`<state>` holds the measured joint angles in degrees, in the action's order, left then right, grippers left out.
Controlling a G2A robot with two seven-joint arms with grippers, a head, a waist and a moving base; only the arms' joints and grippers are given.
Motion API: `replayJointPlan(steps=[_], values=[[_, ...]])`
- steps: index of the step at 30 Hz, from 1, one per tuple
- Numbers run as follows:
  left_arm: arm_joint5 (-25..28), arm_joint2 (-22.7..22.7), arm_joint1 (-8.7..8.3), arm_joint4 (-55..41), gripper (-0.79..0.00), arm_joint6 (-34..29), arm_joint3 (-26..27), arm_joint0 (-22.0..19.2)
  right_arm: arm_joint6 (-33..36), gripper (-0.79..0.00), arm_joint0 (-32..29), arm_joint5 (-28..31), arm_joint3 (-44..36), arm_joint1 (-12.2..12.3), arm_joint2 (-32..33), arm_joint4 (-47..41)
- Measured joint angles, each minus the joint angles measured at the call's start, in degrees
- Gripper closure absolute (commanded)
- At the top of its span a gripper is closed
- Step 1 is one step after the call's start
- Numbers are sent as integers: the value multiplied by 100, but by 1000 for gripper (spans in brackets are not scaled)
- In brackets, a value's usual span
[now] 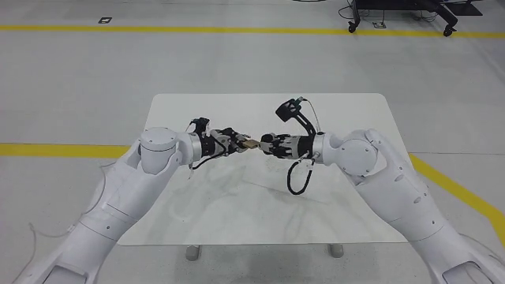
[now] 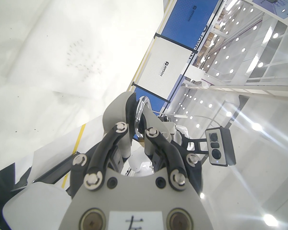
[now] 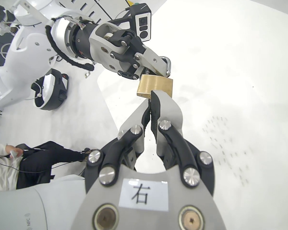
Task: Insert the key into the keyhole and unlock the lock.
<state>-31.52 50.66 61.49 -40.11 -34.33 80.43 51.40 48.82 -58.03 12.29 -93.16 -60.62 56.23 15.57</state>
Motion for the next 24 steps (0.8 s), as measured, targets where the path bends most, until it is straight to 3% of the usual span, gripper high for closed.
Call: replayJointPlan(steps=[4, 7, 10, 12, 14, 15, 16, 17, 20, 24], values=[[-36, 17, -2, 182, 0, 129, 114, 39, -27, 0, -25, 72, 125, -14, 62, -370], [-80, 32, 0, 267, 0, 202, 209, 80, -73, -71, -66, 250, 194, -25, 119, -722], [-92, 66, 3, 292, 0, 220, 252, 116, -92, -89, -127, 388, 318, -30, 205, -1146], [-91, 91, 5, 310, 0, 232, 277, 140, -99, -265, -173, 442, 398, -29, 281, -1430], [-91, 112, 7, 321, 0, 235, 292, 157, -97, -363, -209, 444, 437, -19, 366, -1596], [-91, 126, 9, 324, 0, 232, 298, 166, -101, -462, -235, 429, 431, -8, 437, -1652], [-91, 134, 10, 327, 0, 230, 302, 174, -112, -690, -259, 412, 407, 4, 496, -1661], [-90, 140, 12, 331, 0, 230, 308, 181, -125, -785, -287, 395, 366, 18, 565, -1650], [-85, 147, 22, 356, 0, 220, 333, 202, -137, -785, -413, 289, 141, 94, 869, -1408], [-134, 56, 51, 432, 0, 103, 373, 171, 80, -785, -605, 96, -500, 234, 1319, -397]])
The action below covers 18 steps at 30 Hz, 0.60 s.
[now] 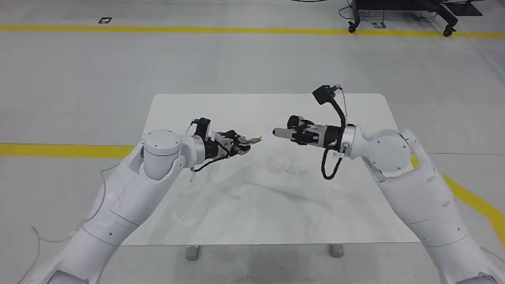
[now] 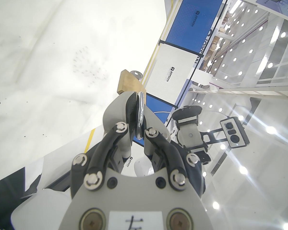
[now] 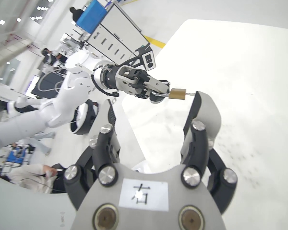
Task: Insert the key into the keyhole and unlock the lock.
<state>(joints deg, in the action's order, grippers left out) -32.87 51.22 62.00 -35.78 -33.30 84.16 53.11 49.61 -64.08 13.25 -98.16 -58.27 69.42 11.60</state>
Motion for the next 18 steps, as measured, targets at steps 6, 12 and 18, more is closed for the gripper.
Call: replayJointPlan(steps=[6, 12, 18], values=[[-74, -365, 84, 416, 0, -228, 57, -248, -5, -785, 0, 1, 28, 2, -2, -30], [-208, -1015, 237, 1196, 0, -545, 34, -738, -293, -785, -120, 19, 98, 16, 210, -169], [-347, -1912, 558, 1921, 0, -580, -204, -1231, -1123, -785, -889, 47, -10, 157, 1437, -393]])
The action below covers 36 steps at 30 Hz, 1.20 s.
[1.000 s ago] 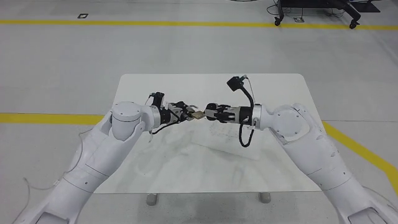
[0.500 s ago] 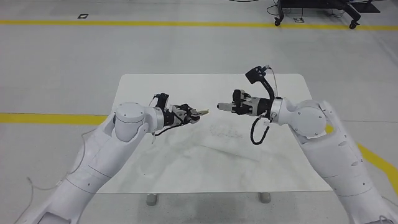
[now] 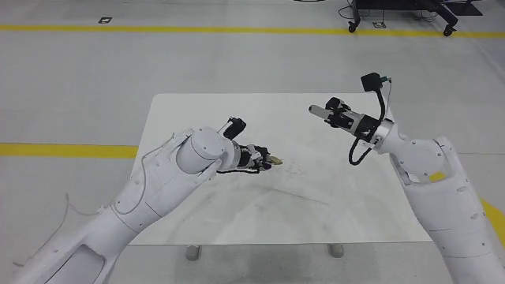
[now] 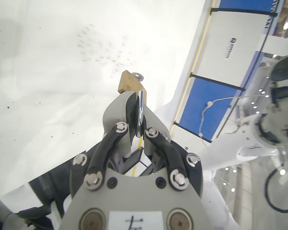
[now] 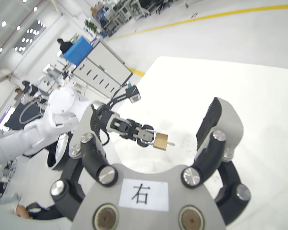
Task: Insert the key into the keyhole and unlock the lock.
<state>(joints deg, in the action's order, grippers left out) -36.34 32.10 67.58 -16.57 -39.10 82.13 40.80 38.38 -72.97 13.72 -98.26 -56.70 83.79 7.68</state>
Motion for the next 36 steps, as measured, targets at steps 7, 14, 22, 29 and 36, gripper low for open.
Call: replayJointPlan(steps=[7, 14, 22, 29, 36], values=[[59, -960, 632, 459, 0, 158, -774, -611, -377, -785, -767, 28, -407, 63, 840, -95], [-57, -1574, 1218, 1023, 0, 298, -1612, -983, -371, -785, -772, 28, -412, 63, 844, -90], [-925, -2035, 1600, 1490, -308, -592, -2229, -1293, -371, -785, -772, 27, -412, 63, 844, -90], [-888, -1699, 1538, 1269, -486, -978, -2414, -1349, -371, -785, -772, 27, -412, 63, 844, -90], [-810, -819, 1070, 1433, -496, -60, -1588, -1008, -548, -785, -808, 37, -400, 50, 859, -133]])
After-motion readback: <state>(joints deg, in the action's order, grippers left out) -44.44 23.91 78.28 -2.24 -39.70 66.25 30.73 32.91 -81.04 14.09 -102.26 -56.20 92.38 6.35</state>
